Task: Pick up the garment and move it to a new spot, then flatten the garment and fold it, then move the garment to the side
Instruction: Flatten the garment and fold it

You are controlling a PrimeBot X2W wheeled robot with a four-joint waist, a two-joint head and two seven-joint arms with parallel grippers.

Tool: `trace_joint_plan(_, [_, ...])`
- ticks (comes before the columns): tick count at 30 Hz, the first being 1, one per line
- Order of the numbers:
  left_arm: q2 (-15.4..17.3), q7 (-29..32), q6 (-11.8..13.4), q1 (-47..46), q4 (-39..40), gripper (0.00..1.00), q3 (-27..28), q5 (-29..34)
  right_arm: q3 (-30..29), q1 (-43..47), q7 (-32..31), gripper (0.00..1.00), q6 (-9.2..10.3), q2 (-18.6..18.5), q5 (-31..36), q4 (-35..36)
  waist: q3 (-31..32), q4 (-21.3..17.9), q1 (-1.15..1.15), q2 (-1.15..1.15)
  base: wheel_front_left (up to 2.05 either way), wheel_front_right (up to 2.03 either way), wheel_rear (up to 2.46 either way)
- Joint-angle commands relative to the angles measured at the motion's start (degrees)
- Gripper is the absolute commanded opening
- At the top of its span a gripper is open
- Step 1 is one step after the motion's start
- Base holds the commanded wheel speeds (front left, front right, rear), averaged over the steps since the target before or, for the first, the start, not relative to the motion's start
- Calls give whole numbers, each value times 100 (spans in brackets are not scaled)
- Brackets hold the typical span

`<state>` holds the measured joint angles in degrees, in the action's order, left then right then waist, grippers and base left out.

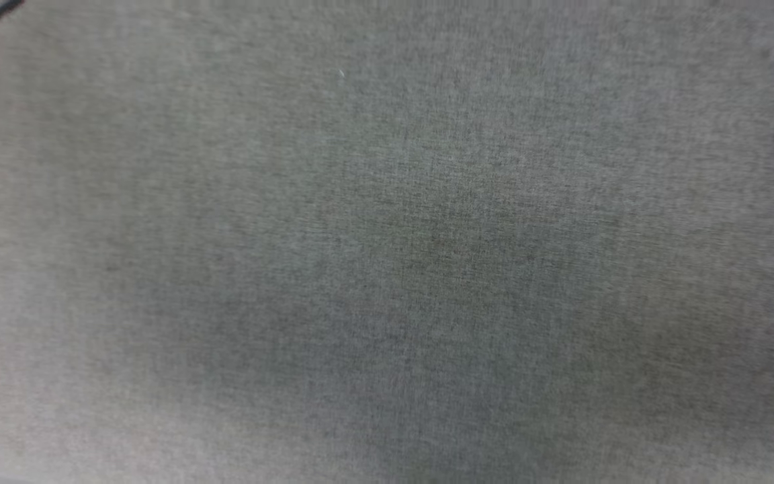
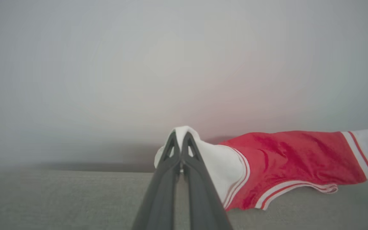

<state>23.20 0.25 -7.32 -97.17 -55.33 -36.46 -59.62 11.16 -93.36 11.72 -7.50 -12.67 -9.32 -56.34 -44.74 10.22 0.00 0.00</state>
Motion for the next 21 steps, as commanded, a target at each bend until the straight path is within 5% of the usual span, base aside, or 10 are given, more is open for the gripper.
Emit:
trace_joint_plan(1, [35, 46, -20, 187, 31, 0, -59, -61, 87, 139, -57, 0, 2, -73, -274, 74, 550, -59, 0, 0, 0, 0, 0])
trace_joint_plan(12, [608, 504, -20, 1995, 574, 0, -775, -388, 1258, 2495, -1466, 0, 2, -948, -2537, 1667, 2150, -244, 0, 0, 0, 0, 0])
trace_joint_plan(21, [1310, 265, 53, 3892, 1411, 0, -940, -711, 1093, 4827, -2388, 0, 2, -1718, -3413, 3344, 3284, -403, 0, 0, 0, 0, 0])
